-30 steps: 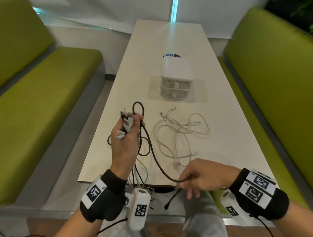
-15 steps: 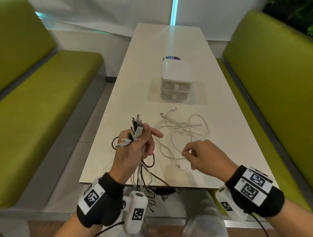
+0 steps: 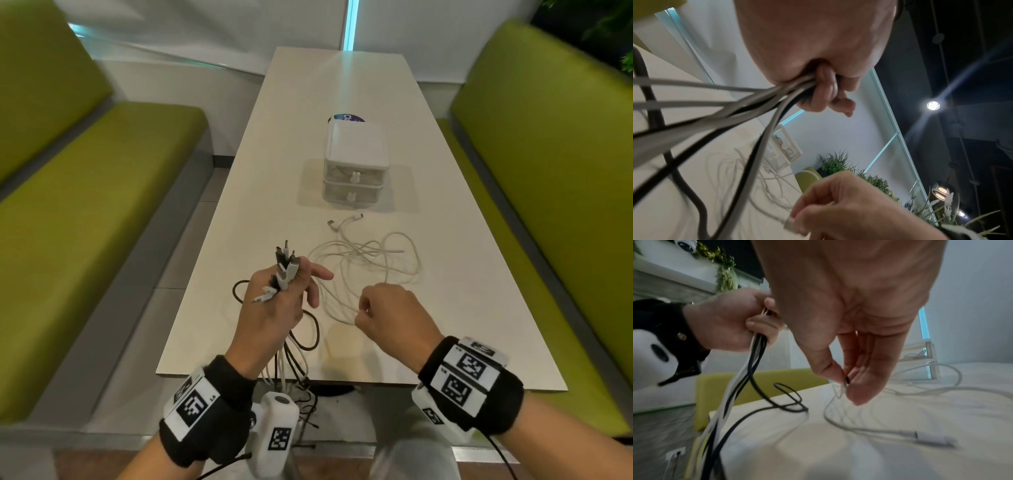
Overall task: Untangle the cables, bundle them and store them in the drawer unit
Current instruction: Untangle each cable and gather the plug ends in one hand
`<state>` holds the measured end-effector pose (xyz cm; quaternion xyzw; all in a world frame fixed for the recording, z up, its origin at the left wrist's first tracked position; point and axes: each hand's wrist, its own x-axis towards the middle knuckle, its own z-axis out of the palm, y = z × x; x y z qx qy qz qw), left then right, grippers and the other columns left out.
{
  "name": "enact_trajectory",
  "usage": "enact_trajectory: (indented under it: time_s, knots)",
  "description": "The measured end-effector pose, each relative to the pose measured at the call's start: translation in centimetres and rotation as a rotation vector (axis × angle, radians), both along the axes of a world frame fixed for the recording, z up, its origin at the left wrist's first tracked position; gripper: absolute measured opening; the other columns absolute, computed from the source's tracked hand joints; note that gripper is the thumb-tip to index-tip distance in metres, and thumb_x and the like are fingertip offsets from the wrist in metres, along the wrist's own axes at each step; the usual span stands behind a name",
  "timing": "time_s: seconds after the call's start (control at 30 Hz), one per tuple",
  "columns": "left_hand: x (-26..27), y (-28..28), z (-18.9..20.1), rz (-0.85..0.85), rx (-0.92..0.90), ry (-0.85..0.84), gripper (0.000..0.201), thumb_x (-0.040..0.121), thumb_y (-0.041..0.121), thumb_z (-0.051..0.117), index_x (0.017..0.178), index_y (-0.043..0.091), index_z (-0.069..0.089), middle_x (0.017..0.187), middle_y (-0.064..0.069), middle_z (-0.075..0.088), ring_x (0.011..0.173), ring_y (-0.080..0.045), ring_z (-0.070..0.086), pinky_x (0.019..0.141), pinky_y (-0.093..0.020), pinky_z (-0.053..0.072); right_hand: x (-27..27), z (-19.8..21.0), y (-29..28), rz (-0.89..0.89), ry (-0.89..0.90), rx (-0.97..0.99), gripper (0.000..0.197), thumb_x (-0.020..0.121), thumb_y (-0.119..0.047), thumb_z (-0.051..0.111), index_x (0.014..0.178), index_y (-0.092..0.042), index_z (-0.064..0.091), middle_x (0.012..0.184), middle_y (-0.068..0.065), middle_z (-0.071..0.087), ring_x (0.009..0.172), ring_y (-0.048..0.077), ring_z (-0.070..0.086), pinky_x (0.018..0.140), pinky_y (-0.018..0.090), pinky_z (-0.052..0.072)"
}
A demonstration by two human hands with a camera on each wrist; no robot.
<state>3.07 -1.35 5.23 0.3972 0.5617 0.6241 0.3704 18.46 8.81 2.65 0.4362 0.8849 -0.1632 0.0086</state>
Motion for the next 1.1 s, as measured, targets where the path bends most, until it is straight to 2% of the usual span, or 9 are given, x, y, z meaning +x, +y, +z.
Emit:
enact_trajectory:
  time_s: [0.13, 0.23, 0.33, 0.43, 0.57, 0.63, 0.7, 0.9, 1.1]
  knots:
    - [0.3, 0.7, -0.9, 0.027, -0.014, 0.181, 0.023, 0.097, 0.027, 0.052, 0.109, 0.019, 0.070, 0.094, 0.005, 0.072, 0.075, -0.008, 0.064, 0.075, -0.022, 0.050, 0.4, 2.6, 0.2, -0.005, 0.278, 0.019, 0.013, 0.087, -0.022, 0.061, 0.095, -0.017, 0.070, 0.086, -0.004, 0.063, 0.079, 0.012, 0.058, 0.073, 0.028, 0.049]
    - [0.4, 1.0, -1.9, -0.048, -0.030, 0.378, 0.030, 0.098, 0.017, 0.053, 0.126, 0.022, 0.061, 0.117, 0.008, 0.067, 0.109, -0.007, 0.062, 0.096, -0.026, 0.049, 0.2, 5.2, -0.6, -0.032, 0.617, -0.076, 0.004, 0.082, -0.014, 0.070, 0.084, -0.018, 0.071, 0.072, -0.008, 0.067, 0.067, 0.010, 0.064, 0.069, 0.030, 0.055]
    - [1.0, 1.6, -2.3, -0.073, -0.047, 0.584, 0.018, 0.095, 0.014, 0.051, 0.108, 0.018, 0.061, 0.097, 0.002, 0.067, 0.090, -0.017, 0.064, 0.079, -0.040, 0.053, -0.4, 6.8, -1.0, -0.041, 0.937, -0.224, 0.007, 0.083, -0.005, 0.070, 0.080, -0.011, 0.068, 0.067, -0.003, 0.070, 0.061, 0.018, 0.067, 0.062, 0.031, 0.057]
    - [1.6, 1.7, -1.4, 0.000, 0.007, 0.509, 0.019, 0.096, 0.007, 0.054, 0.087, 0.022, 0.061, 0.075, 0.017, 0.063, 0.071, -0.005, 0.060, 0.065, -0.019, 0.045, -1.0, 6.1, -0.8, -0.069, 1.051, -0.275, 0.010, 0.091, -0.007, 0.057, 0.087, -0.011, 0.066, 0.077, 0.000, 0.068, 0.069, 0.019, 0.066, 0.064, 0.034, 0.055]
    - [2.2, 1.2, 0.2, 0.069, 0.126, 0.268, 0.018, 0.095, 0.029, 0.054, 0.079, 0.023, 0.060, 0.063, 0.016, 0.055, 0.058, -0.002, 0.048, 0.062, -0.016, 0.038, -1.2, 3.2, -0.7, 0.064, 0.818, -0.578, 0.037, 0.073, -0.003, 0.047, 0.103, -0.018, 0.065, 0.100, -0.005, 0.069, 0.096, 0.010, 0.065, 0.083, 0.036, 0.055]
    - [2.3, 1.0, 0.6, 0.073, 0.191, 0.183, 0.023, 0.093, 0.038, 0.051, 0.080, 0.021, 0.059, 0.059, 0.009, 0.050, 0.054, -0.011, 0.046, 0.060, -0.026, 0.041, -1.5, 1.9, -1.3, 0.203, 0.655, -0.583, 0.030, 0.082, -0.003, 0.053, 0.106, -0.015, 0.064, 0.105, -0.007, 0.068, 0.101, 0.007, 0.064, 0.088, 0.034, 0.053]
    - [2.2, 0.9, 1.1, 0.068, 0.214, 0.066, 0.028, 0.091, 0.043, 0.051, 0.081, 0.018, 0.058, 0.054, 0.006, 0.042, 0.045, -0.020, 0.038, 0.053, -0.032, 0.037, -1.7, 1.4, -1.8, 0.248, 0.585, -0.550, 0.008, 0.093, -0.012, 0.057, 0.094, -0.016, 0.064, 0.100, -0.005, 0.069, 0.096, 0.008, 0.065, 0.085, 0.036, 0.054]
    - [0.3, 0.5, 4.0, 0.147, 0.323, -0.101, 0.029, 0.092, 0.043, 0.049, 0.076, 0.019, 0.055, 0.056, -0.004, 0.024, 0.041, -0.018, 0.019, 0.035, -0.023, 0.017, -1.8, 1.8, -1.5, 0.404, 0.478, -0.176, 0.032, 0.094, -0.050, 0.044, 0.080, -0.025, 0.058, 0.077, -0.015, 0.058, 0.084, 0.005, 0.048, 0.071, 0.022, 0.041]
    - [-1.6, -1.1, 8.3, 0.142, 0.475, -0.033, 0.033, 0.089, 0.047, 0.049, 0.076, 0.017, 0.052, 0.052, 0.005, 0.031, 0.037, -0.011, 0.021, 0.037, -0.016, 0.019, -1.1, 1.2, -0.5, 0.331, 0.388, -0.025, 0.029, 0.097, -0.039, 0.047, 0.074, -0.022, 0.047, 0.067, -0.011, 0.046, 0.065, 0.003, 0.044, 0.058, 0.017, 0.033]
